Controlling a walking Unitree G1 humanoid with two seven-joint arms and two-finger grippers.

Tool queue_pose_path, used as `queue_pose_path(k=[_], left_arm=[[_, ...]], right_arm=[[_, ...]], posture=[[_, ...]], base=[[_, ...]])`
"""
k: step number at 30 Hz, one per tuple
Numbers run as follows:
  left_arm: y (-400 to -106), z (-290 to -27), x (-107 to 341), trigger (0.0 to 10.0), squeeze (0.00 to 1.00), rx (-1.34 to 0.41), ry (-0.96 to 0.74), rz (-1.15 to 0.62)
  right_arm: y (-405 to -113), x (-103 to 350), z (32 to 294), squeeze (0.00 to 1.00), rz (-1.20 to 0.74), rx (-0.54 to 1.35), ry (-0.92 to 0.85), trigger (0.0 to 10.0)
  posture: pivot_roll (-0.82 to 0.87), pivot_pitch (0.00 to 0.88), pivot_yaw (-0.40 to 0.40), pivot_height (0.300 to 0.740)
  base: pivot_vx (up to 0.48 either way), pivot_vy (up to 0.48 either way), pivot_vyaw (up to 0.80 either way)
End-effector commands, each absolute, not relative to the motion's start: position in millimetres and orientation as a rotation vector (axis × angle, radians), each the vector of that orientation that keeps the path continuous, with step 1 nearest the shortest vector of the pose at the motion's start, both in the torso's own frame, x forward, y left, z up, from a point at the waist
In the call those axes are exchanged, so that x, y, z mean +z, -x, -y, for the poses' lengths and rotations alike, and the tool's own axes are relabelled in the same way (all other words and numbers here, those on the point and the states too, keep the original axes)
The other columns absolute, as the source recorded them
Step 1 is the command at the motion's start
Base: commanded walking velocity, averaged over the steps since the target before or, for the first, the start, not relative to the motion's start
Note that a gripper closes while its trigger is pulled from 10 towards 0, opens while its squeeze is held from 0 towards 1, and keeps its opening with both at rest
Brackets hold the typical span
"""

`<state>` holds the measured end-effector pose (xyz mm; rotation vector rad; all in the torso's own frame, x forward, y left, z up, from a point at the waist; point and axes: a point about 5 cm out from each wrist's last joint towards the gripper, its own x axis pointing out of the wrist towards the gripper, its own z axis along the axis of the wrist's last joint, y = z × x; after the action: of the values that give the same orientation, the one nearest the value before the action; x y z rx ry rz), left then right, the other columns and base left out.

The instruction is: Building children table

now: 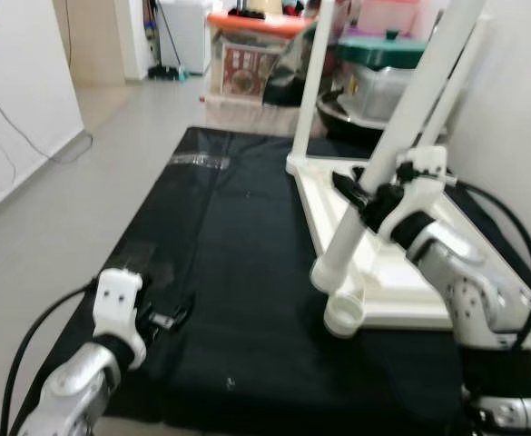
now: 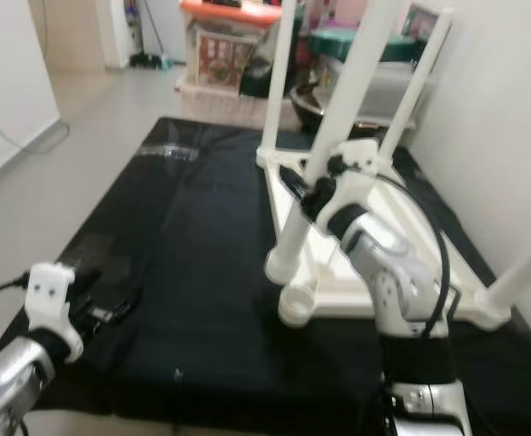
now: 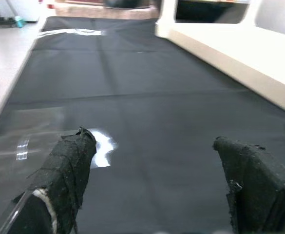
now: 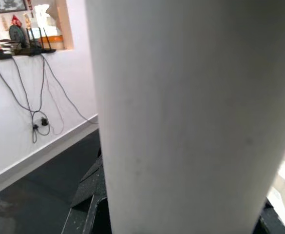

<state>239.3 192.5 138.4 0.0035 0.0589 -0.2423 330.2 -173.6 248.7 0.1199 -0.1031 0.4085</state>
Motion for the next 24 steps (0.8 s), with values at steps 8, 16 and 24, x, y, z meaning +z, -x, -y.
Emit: queue_pose_path(k=[8, 16, 24], left_arm=[[-242.4, -186.2, 134.5, 10.0, 0.00, -0.251, 0.004, -0.069], [-234.8, -175.1, 141.2, 10.0, 0.00, -0.422, 0.021, -0.057], [-235.6, -170.8, 152.8, 10.0, 0.00, -0.565, -0.035, -0.020]], right_arm=[[-334.4, 261.0, 177.6, 0.00, 0.128, 0.379, -0.199, 0.0], [-336.7, 263.0, 165.1, 0.00, 0.110, 0.470, -0.244, 0.0], [-348.6, 260.4, 156.5, 0.00, 0.023, 0.360, -0.352, 0.0]], posture=[[0.08, 0.000, -0.115, 0.740], [0.09, 0.000, -0.119, 0.740], [0.09, 0.000, -0.121, 0.740]], base=[[0.000, 0.000, 0.00], [0.000, 0.000, 0.00], [0.000, 0.000, 0.00]])
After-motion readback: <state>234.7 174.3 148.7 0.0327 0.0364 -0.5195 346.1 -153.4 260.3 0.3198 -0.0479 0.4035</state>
